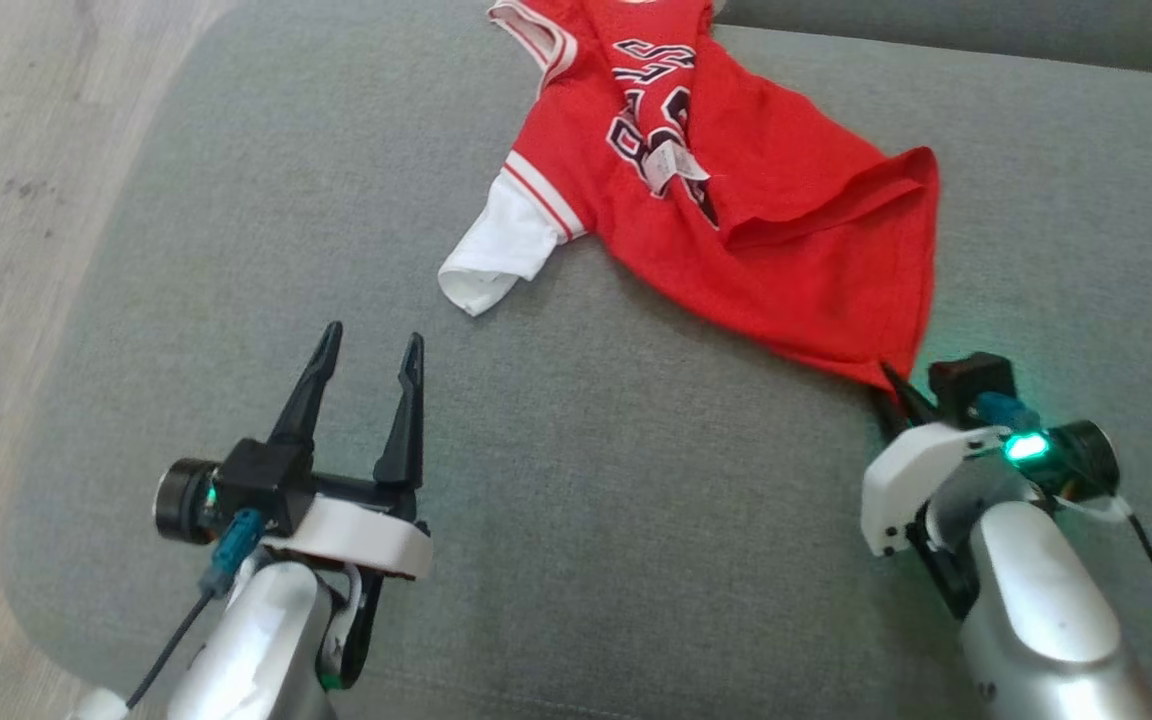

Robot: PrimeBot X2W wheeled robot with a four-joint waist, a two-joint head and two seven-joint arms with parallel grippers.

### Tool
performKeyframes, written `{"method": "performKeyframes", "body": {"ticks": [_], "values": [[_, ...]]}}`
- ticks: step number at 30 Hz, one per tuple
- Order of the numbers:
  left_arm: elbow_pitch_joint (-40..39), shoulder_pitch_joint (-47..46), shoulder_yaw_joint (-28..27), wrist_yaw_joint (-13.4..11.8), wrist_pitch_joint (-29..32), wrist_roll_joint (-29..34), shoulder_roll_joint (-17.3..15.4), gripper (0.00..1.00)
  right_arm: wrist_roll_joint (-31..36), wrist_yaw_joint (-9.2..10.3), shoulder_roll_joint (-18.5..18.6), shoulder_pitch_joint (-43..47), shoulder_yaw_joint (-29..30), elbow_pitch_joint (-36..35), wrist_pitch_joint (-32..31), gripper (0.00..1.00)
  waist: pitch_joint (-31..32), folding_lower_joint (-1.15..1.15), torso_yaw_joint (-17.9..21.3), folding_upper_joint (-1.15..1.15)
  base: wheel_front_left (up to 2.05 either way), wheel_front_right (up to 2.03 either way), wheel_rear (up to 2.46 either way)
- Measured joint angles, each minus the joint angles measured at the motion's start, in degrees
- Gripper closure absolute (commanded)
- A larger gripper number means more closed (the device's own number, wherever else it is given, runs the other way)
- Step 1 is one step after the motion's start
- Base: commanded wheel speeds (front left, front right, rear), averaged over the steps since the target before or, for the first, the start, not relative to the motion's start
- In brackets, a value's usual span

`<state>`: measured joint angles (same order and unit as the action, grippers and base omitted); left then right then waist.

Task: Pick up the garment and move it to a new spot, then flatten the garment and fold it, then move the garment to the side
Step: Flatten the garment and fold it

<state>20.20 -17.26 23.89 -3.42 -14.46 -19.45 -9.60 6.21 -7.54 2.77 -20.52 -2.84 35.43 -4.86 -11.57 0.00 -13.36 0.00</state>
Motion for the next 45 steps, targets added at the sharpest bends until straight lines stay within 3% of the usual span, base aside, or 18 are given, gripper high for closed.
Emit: {"method": "performKeyframes", "body": {"ticks": [14,21,28,29,30,39,45], "values": [[0.63,0.24,-1.83,1.49,0.00,2.97,0.79,0.00,-0.07,0.00,-0.08,6.54,14.95,-3.16,3.36,1.00,3.23,-0.01,6.00,0.00,0.00,0.00,0.00],[1.78,1.62,-1.85,2.29,0.00,3.88,0.96,0.00,1.19,0.00,-0.20,8.62,19.50,-4.24,2.74,1.00,4.76,-0.01,7.80,0.00,0.00,0.00,0.00],[1.87,2.21,-2.01,2.44,0.00,4.36,0.97,0.00,0.55,0.00,-0.25,9.92,19.09,-3.92,2.33,1.00,5.73,-0.01,9.37,0.00,0.00,0.00,0.00],[1.92,2.27,-2.02,2.46,0.00,4.41,0.97,0.00,-0.29,0.00,-0.25,9.92,18.53,-3.91,2.58,0.95,5.85,-0.01,9.64,0.00,0.00,0.00,0.00],[1.99,2.32,-2.02,2.50,0.00,4.41,0.97,0.00,-0.99,0.00,-0.29,9.93,17.84,-4.05,3.75,0.00,5.95,-0.01,9.92,0.00,0.00,0.00,0.00],[3.53,2.36,-1.98,3.18,0.00,4.83,0.94,0.00,-16.81,0.01,-0.21,9.98,3.08,-10.48,16.61,0.00,5.60,-0.01,12.12,0.00,0.00,0.00,0.00],[5.93,2.15,-1.76,3.78,0.04,4.83,0.85,0.00,-19.48,0.01,-0.20,12.81,-0.98,-13.60,18.55,0.00,3.77,0.00,13.11,0.00,0.00,0.00,0.00]]}}
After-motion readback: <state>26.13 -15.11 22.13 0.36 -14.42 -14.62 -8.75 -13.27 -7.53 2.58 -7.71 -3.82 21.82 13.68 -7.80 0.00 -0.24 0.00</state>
